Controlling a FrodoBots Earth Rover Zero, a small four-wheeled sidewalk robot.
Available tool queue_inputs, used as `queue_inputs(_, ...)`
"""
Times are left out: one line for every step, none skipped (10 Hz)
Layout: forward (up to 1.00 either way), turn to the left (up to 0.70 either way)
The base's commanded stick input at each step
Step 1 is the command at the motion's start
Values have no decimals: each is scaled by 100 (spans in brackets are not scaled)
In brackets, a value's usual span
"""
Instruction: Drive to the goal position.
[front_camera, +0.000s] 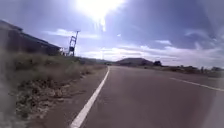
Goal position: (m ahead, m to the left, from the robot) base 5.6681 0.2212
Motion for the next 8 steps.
queue_inputs(100, 0)
queue_inputs(100, 0)
queue_inputs(100, 0)
queue_inputs(100, 0)
queue_inputs(100, 0)
queue_inputs(100, 0)
queue_inputs(100, 0)
queue_inputs(100, -5)
